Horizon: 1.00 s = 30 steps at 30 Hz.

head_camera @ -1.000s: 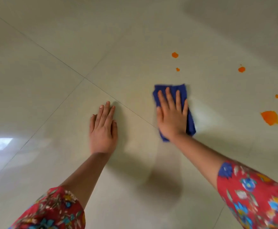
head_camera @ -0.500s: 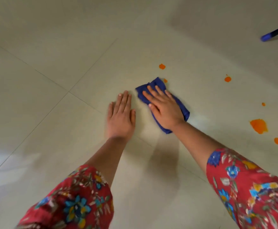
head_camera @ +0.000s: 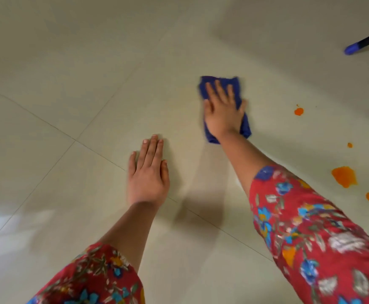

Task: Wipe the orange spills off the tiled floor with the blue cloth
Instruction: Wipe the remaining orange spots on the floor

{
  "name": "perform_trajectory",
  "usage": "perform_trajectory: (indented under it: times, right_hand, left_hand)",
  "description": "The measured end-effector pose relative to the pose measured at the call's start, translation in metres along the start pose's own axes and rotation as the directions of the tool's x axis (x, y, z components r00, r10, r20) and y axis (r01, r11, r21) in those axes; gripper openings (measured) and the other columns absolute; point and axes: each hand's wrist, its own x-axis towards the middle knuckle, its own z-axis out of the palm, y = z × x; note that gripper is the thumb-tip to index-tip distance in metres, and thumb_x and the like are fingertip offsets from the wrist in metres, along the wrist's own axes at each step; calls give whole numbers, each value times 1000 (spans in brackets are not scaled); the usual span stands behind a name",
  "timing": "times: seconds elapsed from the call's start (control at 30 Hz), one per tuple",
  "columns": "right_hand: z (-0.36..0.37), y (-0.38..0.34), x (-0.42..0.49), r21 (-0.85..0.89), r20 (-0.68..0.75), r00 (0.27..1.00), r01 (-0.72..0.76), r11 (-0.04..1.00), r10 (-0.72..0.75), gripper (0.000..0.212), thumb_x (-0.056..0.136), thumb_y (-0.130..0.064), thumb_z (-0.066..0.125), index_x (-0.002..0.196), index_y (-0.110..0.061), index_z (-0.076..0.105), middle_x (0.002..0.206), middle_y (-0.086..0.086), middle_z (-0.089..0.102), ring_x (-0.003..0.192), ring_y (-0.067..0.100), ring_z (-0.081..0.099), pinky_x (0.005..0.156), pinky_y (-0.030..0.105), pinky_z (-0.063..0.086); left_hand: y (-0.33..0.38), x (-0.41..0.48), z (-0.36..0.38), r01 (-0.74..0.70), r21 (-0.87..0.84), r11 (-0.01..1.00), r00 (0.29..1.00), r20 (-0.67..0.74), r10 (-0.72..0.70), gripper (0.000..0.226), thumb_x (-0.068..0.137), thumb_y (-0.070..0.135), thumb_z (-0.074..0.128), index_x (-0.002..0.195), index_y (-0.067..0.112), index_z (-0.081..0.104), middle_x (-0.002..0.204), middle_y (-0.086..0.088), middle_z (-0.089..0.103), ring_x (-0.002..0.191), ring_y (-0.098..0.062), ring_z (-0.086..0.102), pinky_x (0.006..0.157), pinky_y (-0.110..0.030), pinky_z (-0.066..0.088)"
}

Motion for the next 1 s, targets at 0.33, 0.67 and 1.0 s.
perform_trajectory:
  times: [0.33,0.67,1.0]
  right_hand:
    - [4,-20,-43,-10,76,884,463,886,-461,56,97,-40,20,149,-27,33,158,-3,28,147,20,22,115,42,21]
    - [12,-2,-138,-84,29,947,322,943,-321,54,99,-36,26,152,-23,27,159,1,24,148,24,19,117,44,18]
    - [1,-15,-12,-9,-9,999,36,999,-36,52,102,-36,24,153,-30,19,162,-6,13,150,19,8,120,44,11]
  left_hand:
    - [0,0,-4,11,-2,1000,1000,13,-11,56,98,30,25,154,24,17,160,10,12,148,-8,5,120,-37,7]
    - [1,1,-4,15,-9,1000,1000,6,-15,55,99,30,25,153,23,19,160,8,15,148,-8,7,120,-38,8]
    - [0,0,-3,16,-5,1000,1000,9,-16,56,98,30,25,153,24,18,160,11,12,148,-6,4,120,-37,7]
